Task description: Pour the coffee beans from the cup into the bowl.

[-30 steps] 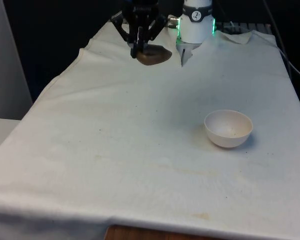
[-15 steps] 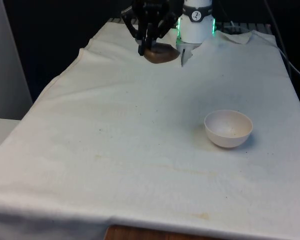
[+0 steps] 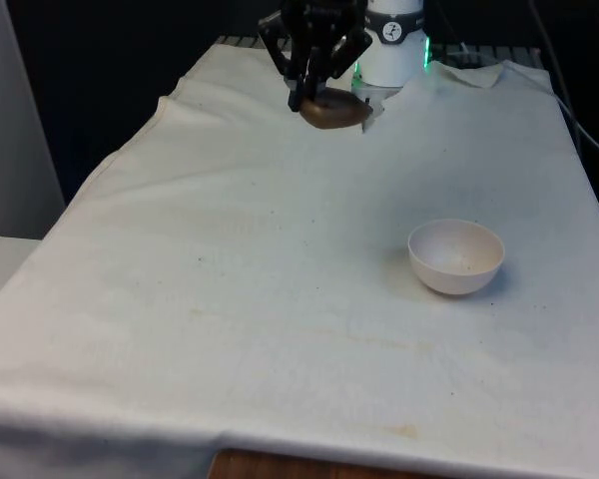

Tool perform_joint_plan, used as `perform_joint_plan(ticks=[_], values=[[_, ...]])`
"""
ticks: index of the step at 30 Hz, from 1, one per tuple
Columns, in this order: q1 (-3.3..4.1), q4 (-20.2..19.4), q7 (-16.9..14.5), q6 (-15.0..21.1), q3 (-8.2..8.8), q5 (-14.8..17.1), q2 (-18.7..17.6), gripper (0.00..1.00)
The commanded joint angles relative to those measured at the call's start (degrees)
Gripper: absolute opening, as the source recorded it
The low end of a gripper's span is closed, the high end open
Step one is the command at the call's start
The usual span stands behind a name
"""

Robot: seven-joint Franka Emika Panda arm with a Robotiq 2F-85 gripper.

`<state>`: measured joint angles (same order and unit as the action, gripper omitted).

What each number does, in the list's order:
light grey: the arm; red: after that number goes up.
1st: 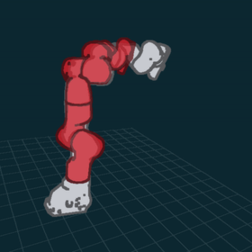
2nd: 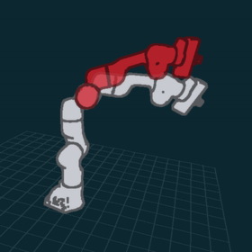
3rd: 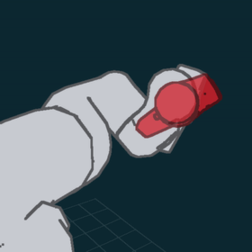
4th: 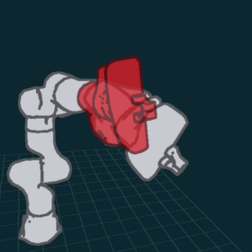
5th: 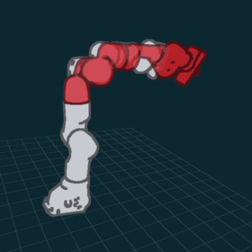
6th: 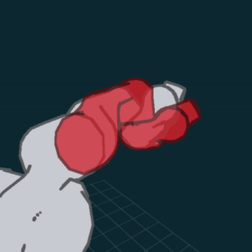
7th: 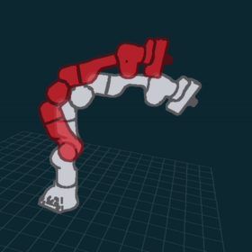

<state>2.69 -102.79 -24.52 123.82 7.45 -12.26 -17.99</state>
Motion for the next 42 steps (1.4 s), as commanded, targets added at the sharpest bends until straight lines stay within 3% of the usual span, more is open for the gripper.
perform_joint_plan(ticks=[1, 2, 3, 10, 11, 12, 19, 20, 21, 27, 28, 29, 34, 35, 36, 42], values=[[0.40, 0.3, 1.3, -0.1, 0.00, -1.1, -0.2, 0.00], [0.00, 0.0, 0.5, 0.0, -0.17, -0.3, 0.0, 0.00], [0.40, 0.4, 2.2, -0.1, -0.34, -1.6, -0.3, 0.00], [0.40, 1.4, 5.6, -0.3, -1.55, -3.8, -1.0, 0.00], [0.00, 1.0, 4.9, 0.0, -1.78, -3.1, -0.7, 0.00], [0.40, 1.6, 6.0, -0.3, -1.72, -4.1, -1.2, 0.00], [0.52, 3.0, 9.4, -0.4, -3.04, -6.2, -2.6, 0.00], [0.06, 2.7, 8.8, 0.0, -3.32, -5.7, -2.3, 0.00], [0.52, 3.2, 9.9, -0.4, -3.21, -6.5, -2.7, 0.00], [0.57, 3.8, 12.8, -0.3, -4.30, -8.4, -3.6, 0.00], [0.11, 3.4, 12.3, 0.0, -4.64, -8.0, -3.3, 0.00], [0.57, 3.9, 13.2, -0.3, -4.47, -8.7, -3.7, 0.00], [0.69, 4.4, 15.8, -0.4, -5.39, -10.4, -4.4, 0.00], [0.23, 3.9, 15.0, 0.0, -5.56, -9.8, -4.1, 0.00], [0.74, 4.5, 16.3, -0.4, -5.50, -10.8, -4.5, 0.00], [0.97, 5.0, 19.4, -0.5, -6.42, -12.9, -5.4, 0.00]])
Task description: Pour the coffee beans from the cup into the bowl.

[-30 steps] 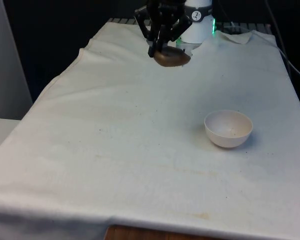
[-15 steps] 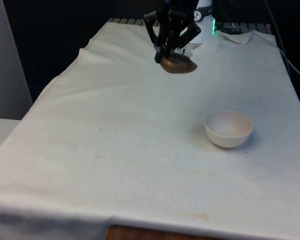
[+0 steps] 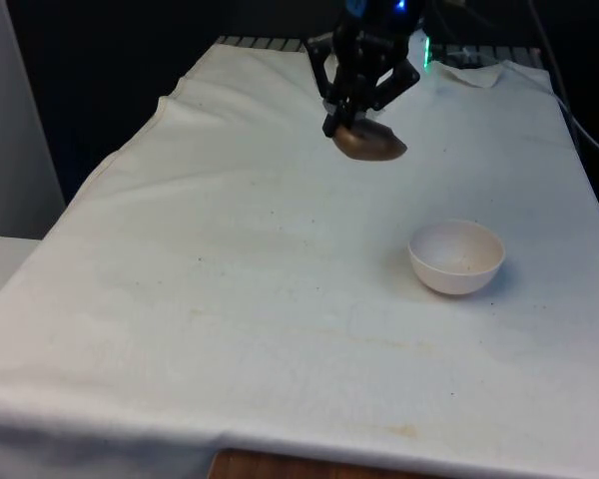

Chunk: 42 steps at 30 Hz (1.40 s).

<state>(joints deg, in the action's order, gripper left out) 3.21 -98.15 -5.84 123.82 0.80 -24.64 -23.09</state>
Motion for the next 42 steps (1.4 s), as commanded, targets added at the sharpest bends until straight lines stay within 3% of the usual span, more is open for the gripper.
perform_joint_plan(ticks=[1, 3, 4, 11, 13, 14, 20, 21, 22, 27, 29, 30, 34, 38, 39, 40, 42], values=[[0.46, 0.5, 1.2, -0.5, 0.06, -0.9, -0.4, 0.00], [0.06, 0.2, 1.0, 0.0, -0.34, -0.7, -0.3, 0.00], [0.57, 0.7, 2.5, -0.5, -0.34, -1.8, -0.8, 0.00], [0.86, 1.1, 5.6, -0.6, -1.15, -4.0, -1.6, 0.00], [0.46, 0.6, 5.6, 0.0, -1.60, -4.0, -1.4, 0.00], [0.92, 1.2, 7.0, -0.6, -1.60, -5.0, -1.9, 0.00], [1.15, 1.3, 10.1, -0.6, -2.58, -7.1, -2.4, 0.00], [0.74, 0.9, 9.8, -0.1, -2.86, -6.9, -2.2, 0.00], [1.20, 1.2, 10.6, -0.6, -2.75, -7.4, -2.5, 0.00], [1.38, 1.1, 13.1, -0.5, -3.61, -9.2, -2.9, 0.00], [0.86, 0.9, 13.5, -0.2, -4.24, -9.5, -2.9, 0.00], [1.38, 1.1, 14.7, -0.6, -4.24, -10.4, -3.2, 0.00], [1.49, 0.9, 16.6, -0.6, -5.04, -11.8, -3.6, 0.00], [1.43, 0.5, 19.1, -0.6, -6.19, -13.8, -3.8, 0.00], [1.03, 0.5, 18.6, -0.4, -6.47, -13.3, -3.8, 0.00], [1.49, 0.4, 19.7, -0.6, -6.42, -14.3, -3.9, 0.00], [1.55, 0.3, 20.7, -0.7, -6.88, -15.2, -4.0, 0.00]])
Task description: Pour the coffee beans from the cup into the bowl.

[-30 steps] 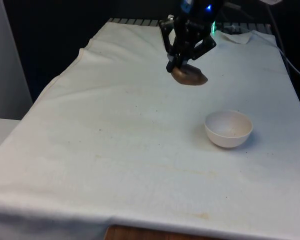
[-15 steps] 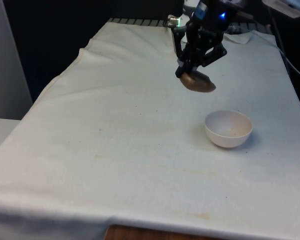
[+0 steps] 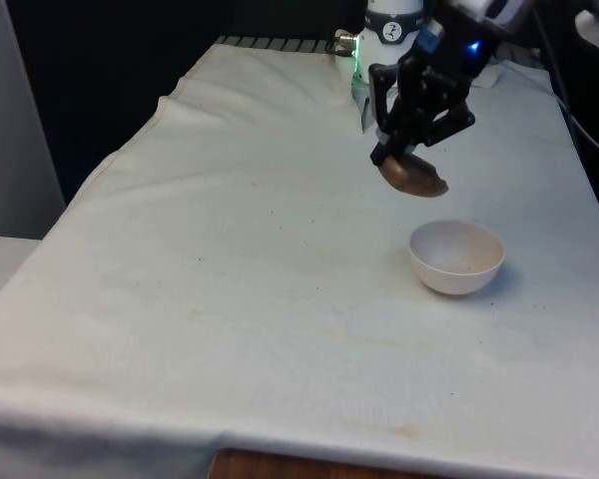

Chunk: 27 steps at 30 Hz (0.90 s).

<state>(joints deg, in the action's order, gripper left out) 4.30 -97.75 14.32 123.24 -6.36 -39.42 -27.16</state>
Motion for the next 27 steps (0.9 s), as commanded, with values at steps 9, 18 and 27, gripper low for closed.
perform_joint_plan(ticks=[9, 18, 27], values=[[0.34, 0.1, 2.8, -1.1, -1.15, -2.7, -0.1, 0.00], [0.63, 0.3, 3.8, -1.6, -1.78, -3.6, -0.3, 0.00], [0.29, 0.1, 6.9, -2.1, -3.32, -7.5, -1.1, 0.00]])
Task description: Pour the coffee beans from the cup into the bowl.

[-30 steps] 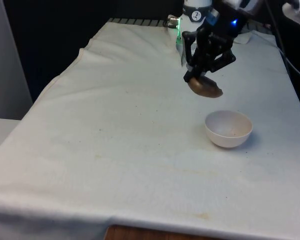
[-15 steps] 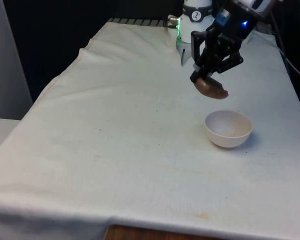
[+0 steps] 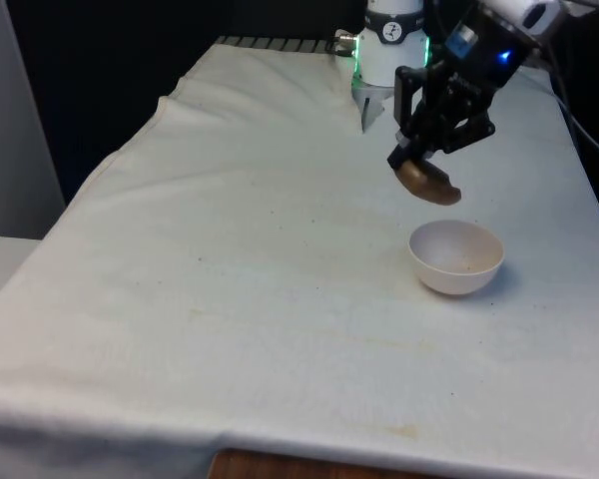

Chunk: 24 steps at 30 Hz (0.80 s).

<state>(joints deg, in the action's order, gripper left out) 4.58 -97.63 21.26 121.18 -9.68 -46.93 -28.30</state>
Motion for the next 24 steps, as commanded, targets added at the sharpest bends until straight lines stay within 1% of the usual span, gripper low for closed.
perform_joint_plan(ticks=[1, 3, 8, 9, 10, 13, 14, 15, 16, 17, 18, 23, 24], values=[[0.40, 0.2, 0.7, -0.6, 0.11, -0.9, -0.3, 0.00], [0.40, 0.2, 1.8, -0.8, -0.23, -2.2, -0.7, 0.00], [0.57, 0.2, 3.3, -1.3, -0.69, -4.1, -1.3, 0.00], [0.17, 0.0, 3.4, -1.0, -1.09, -4.3, -1.3, 0.00], [0.69, 0.2, 4.1, -1.6, -0.92, -5.0, -1.5, 0.00], [0.74, 0.3, 5.1, -2.2, -1.38, -6.3, -1.9, 0.00], [0.74, 0.3, 5.8, -2.6, -1.72, -7.2, -2.2, 0.00], [0.74, 0.3, 5.8, -2.6, -1.72, -7.2, -2.2, 0.00], [0.29, 0.0, 5.7, -2.1, -2.01, -7.0, -2.0, 0.00], [0.74, 0.3, 6.2, -2.8, -1.89, -7.6, -2.3, 0.00], [0.80, 0.3, 6.9, -3.2, -2.23, -8.5, -2.6, 0.00], [0.97, 0.2, 8.7, -4.4, -3.09, -10.5, -3.2, 0.00], [1.09, 0.2, 9.5, -4.9, -3.44, -11.3, -3.4, 0.00]])
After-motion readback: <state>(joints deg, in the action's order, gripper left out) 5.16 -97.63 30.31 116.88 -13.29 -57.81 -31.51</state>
